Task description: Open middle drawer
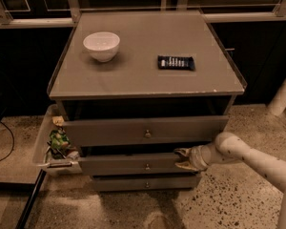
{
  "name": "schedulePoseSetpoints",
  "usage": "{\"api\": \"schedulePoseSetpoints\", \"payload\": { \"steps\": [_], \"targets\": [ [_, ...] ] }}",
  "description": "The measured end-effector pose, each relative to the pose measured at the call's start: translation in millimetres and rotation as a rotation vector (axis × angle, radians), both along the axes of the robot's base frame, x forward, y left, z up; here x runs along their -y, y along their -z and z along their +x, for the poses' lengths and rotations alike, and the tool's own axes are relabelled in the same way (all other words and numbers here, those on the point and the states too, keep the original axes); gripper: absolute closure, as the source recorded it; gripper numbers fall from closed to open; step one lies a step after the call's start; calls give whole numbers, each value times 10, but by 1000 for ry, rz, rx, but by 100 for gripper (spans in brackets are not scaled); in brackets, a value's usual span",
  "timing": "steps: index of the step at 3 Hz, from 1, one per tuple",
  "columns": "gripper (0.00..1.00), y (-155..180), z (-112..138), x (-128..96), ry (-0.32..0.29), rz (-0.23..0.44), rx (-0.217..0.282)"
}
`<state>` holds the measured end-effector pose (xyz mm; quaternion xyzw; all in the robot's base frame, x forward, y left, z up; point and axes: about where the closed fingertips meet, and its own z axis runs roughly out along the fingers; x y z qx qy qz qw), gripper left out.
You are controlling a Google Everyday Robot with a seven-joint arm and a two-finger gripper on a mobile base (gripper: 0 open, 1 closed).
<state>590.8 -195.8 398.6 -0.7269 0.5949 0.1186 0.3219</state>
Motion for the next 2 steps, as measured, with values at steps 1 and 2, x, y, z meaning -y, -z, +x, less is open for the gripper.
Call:
{"api": "schedulePoseSetpoints", "payload": {
  "steps": [1, 2],
  "targets": [
    [87, -2, 0, 0, 0, 0, 0],
    [63, -2, 0, -1, 0, 0, 0]
  ]
}}
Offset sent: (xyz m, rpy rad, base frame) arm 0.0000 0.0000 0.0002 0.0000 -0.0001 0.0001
